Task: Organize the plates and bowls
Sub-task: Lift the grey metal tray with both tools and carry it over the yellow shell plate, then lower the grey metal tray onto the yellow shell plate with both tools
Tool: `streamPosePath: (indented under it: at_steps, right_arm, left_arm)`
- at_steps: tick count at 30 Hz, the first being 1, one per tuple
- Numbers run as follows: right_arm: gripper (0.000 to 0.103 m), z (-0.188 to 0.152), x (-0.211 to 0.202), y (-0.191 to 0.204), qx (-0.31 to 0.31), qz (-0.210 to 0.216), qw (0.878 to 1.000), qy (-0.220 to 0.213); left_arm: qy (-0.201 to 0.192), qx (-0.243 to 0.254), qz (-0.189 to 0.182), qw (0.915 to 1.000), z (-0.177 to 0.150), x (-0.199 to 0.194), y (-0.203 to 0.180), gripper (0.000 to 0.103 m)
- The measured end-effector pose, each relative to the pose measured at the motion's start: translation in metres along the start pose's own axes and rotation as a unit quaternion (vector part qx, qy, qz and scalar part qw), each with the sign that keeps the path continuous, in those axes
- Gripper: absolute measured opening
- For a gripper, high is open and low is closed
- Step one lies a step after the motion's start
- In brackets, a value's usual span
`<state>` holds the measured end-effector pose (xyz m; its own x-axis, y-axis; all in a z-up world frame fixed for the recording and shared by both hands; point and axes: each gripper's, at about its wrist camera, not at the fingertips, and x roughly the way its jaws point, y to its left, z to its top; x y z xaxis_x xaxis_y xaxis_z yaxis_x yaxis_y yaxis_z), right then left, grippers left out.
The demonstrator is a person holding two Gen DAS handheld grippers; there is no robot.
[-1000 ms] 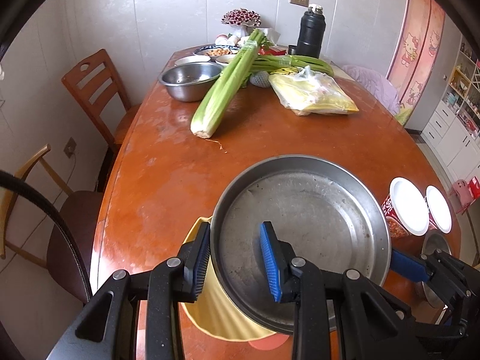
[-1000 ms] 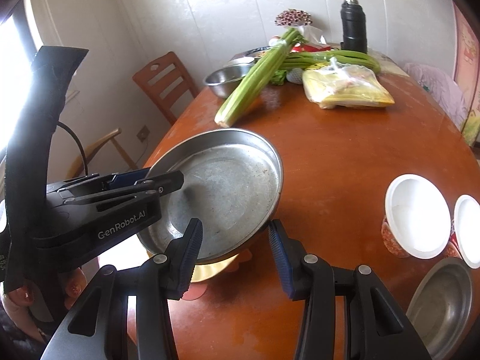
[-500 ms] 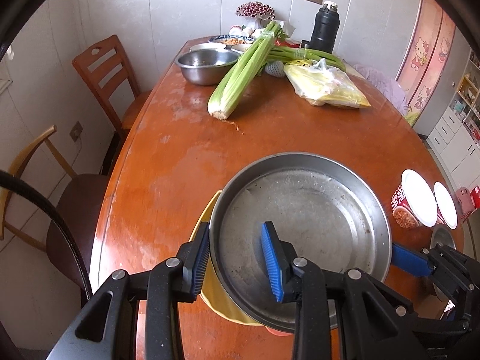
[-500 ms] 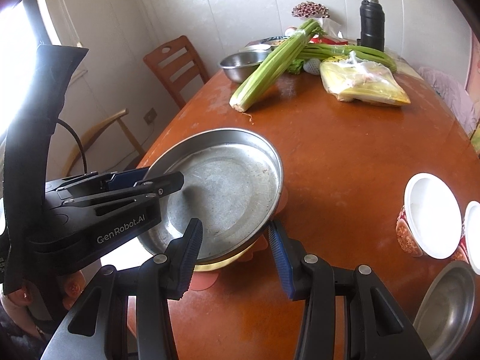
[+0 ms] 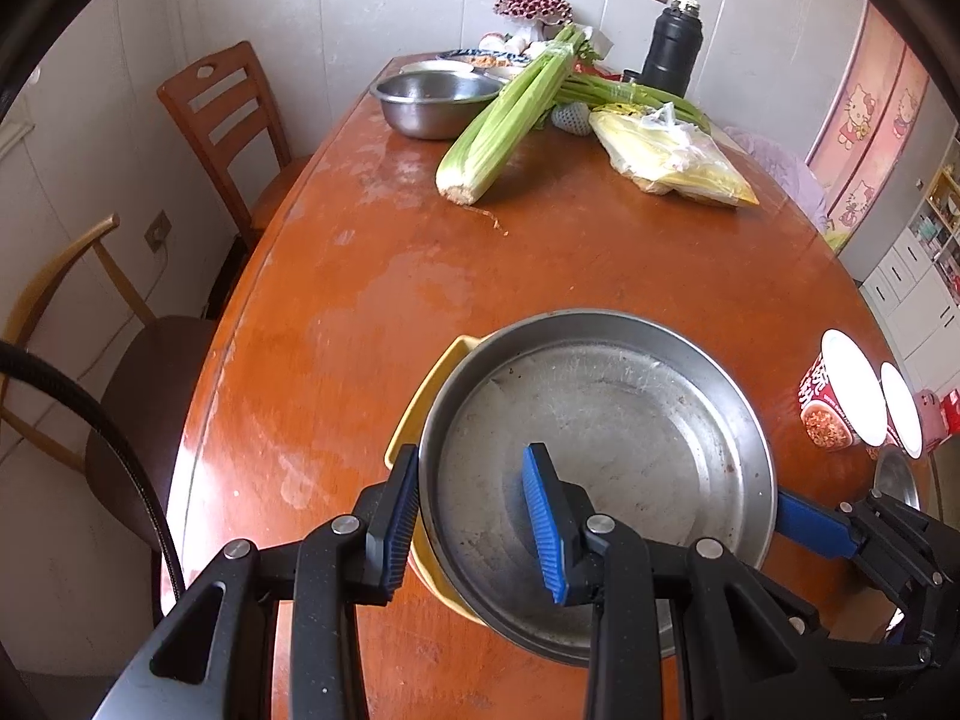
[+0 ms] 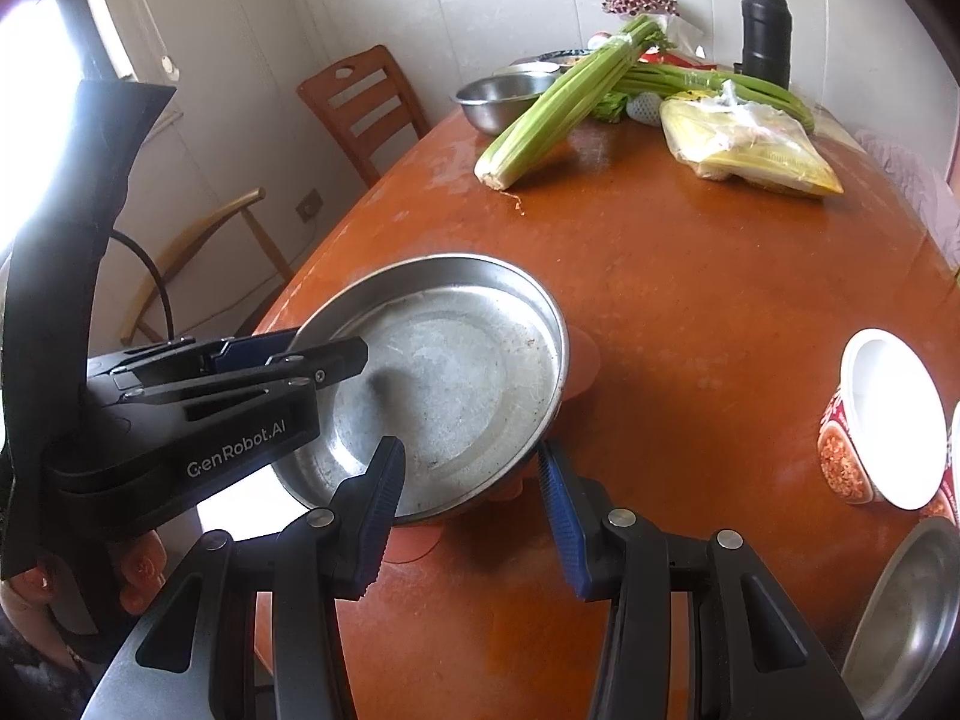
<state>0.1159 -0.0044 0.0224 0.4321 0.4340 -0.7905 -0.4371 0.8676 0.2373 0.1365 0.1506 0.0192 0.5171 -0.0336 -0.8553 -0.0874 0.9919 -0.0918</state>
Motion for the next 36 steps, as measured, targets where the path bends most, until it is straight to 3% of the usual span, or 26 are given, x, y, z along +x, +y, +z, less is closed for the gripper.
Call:
streamPosePath:
  at_steps: [36]
  right_arm:
    - [0.049, 0.005, 0.035, -0.003, -0.019, -0.012, 1.000, 0.021]
  left_arm:
    - [0.015, -0.015, 0.006, 0.9998, -0.005, 0.017, 0.011, 0.034]
